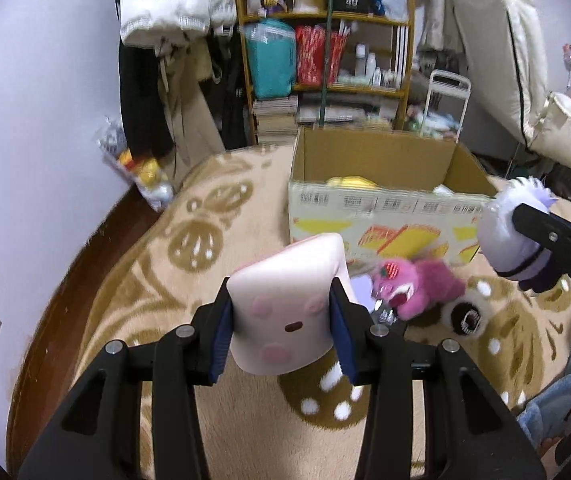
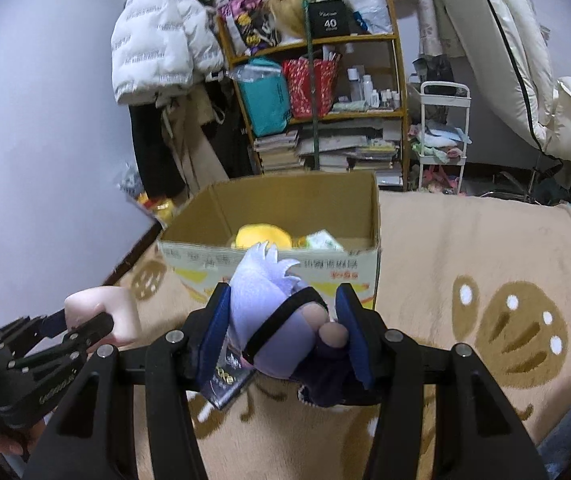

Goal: Organize soft objects
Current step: 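Lift the pink cushion and purple-haired doll over the box with both tools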

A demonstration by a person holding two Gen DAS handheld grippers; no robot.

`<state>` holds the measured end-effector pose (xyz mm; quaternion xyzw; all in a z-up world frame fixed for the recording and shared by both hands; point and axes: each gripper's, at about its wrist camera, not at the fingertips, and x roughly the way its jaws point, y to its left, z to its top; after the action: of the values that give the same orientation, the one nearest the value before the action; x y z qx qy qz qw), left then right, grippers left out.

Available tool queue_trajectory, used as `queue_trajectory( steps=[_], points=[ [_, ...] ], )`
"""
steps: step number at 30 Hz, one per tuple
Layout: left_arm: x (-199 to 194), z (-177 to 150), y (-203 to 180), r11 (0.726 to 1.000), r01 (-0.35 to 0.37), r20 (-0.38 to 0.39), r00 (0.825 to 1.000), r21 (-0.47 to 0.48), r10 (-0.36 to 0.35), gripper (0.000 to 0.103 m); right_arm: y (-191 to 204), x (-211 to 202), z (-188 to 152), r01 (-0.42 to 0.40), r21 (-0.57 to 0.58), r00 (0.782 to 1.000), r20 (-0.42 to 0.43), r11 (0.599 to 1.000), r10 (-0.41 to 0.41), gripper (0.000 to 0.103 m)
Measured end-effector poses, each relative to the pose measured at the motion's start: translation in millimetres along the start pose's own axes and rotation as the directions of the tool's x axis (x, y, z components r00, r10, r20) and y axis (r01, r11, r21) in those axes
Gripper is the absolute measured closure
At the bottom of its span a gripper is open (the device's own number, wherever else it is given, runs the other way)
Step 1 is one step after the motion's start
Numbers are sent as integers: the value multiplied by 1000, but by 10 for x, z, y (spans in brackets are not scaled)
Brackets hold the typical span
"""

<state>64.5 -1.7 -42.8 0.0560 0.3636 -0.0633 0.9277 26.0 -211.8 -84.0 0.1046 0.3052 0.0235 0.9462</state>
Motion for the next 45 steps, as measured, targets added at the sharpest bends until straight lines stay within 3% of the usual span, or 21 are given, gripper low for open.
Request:
queue_trajectory(
  steps=[4,12,19,22,27,33,45],
  points=[
    [-174,102,-5,1000,-25,100,995,-12,26,60,-35,-22,132,-28,20,999,35,999,28,47],
    [-353,353,35,999,-33,197,980,-3,33,60,55,-94,345,29,-65,989,150,997,-19,47],
    [-448,634,125,999,9,252,968,-32,0,60,96,-146,567,21,-89,978,211,996,-2,47],
    [-480,761,123,995,81,262,963,-65,-61,60,77,-184,705,-4,-61,971,236,998,18,47],
    [-534,979,-9,991,128,301,947,-37,-111,60,37,-173,918,-2,-66,967,254,998,19,47],
    [-404,1160,-215,994,100,320,942,33,-105,59,-68,-110,1051,-14,-61,967,252,998,29,47],
    [158,1078,-381,994,78,235,967,76,-94,59,-157,349,1018,-21,-80,984,175,997,35,46]
  ],
)
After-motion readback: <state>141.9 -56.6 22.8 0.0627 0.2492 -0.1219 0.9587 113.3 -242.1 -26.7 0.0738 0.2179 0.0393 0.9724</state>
